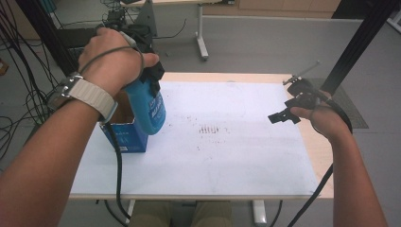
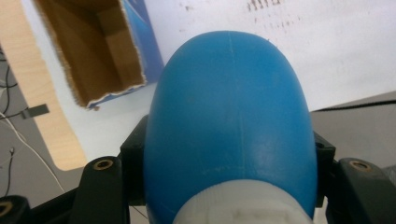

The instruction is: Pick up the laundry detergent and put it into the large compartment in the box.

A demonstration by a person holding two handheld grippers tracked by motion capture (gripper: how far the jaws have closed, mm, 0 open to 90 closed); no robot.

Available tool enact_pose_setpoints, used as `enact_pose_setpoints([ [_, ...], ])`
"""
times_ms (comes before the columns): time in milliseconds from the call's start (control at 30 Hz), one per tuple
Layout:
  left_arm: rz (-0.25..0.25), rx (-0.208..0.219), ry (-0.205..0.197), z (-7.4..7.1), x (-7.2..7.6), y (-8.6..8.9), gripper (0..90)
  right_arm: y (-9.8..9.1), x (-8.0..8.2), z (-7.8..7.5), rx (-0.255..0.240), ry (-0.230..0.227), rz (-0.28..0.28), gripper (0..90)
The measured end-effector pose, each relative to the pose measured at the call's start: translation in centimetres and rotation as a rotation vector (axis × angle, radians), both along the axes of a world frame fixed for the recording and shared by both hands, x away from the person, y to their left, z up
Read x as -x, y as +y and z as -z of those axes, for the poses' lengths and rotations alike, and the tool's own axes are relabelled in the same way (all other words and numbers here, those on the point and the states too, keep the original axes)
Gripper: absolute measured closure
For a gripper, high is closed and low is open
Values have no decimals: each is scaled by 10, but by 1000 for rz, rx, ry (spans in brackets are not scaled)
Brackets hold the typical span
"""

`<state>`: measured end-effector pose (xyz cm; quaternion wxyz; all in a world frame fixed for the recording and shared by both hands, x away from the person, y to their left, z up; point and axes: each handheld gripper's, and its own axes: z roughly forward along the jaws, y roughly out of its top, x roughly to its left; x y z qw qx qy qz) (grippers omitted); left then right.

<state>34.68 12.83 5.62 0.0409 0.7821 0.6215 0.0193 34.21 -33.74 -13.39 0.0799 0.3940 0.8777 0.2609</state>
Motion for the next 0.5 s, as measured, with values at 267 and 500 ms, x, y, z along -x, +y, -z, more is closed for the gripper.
enact_pose_setpoints([
  [267, -27, -1, -17, -24, 5, 11, 387, -1, 2, -1, -2, -7, 6, 62],
  [500, -41, 6, -17, -33, 3, 19, 387, 1, 0, -3, 1, -2, 4, 62],
])
